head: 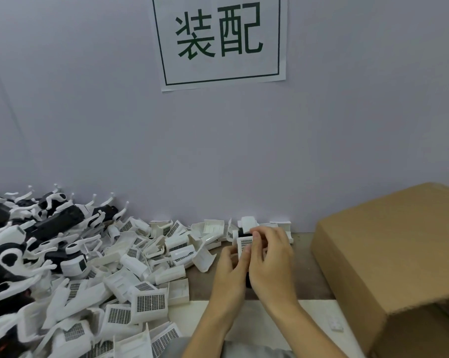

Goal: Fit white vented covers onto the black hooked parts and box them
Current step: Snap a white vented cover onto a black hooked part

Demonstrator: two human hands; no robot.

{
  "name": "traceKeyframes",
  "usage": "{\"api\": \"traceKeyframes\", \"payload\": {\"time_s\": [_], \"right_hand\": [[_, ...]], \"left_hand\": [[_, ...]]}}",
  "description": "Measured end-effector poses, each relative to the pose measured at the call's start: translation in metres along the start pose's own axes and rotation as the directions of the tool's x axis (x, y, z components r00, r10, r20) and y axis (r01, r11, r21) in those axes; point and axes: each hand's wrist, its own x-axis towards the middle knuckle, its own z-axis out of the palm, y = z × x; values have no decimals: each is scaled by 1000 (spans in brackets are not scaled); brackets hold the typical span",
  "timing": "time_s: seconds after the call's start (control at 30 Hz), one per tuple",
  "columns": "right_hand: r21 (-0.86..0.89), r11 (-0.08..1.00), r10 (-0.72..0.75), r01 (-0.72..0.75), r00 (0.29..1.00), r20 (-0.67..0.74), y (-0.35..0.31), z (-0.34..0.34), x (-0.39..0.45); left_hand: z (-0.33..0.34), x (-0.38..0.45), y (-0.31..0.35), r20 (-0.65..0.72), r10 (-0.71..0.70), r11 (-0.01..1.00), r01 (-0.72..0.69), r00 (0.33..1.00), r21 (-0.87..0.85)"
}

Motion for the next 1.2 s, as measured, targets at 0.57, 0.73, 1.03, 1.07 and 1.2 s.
{"api": "traceKeyframes", "payload": {"time_s": [0.57, 0.73, 1.03, 1.07, 1.2], "right_hand": [[464, 671, 352, -578, 799, 487, 5, -7, 5], [486, 641, 350, -594, 789, 505, 8, -7, 6], [389, 723, 401, -571, 805, 437, 10, -6, 6], [385, 725, 411, -572, 807, 424, 10, -5, 6], [384, 760, 393, -525, 841, 372, 9, -3, 3]], "left_hand": [[-5, 6, -5, -148, 50, 996, -60, 988, -61], [-6, 8, -6, -125, 68, 996, -74, 990, -44], [-6, 10, -8, -181, 137, 987, -118, 974, 109], [-6, 11, -9, -184, 155, 982, -132, 971, 133], [-7, 14, -11, -192, 145, 987, -128, 971, 99]]}}
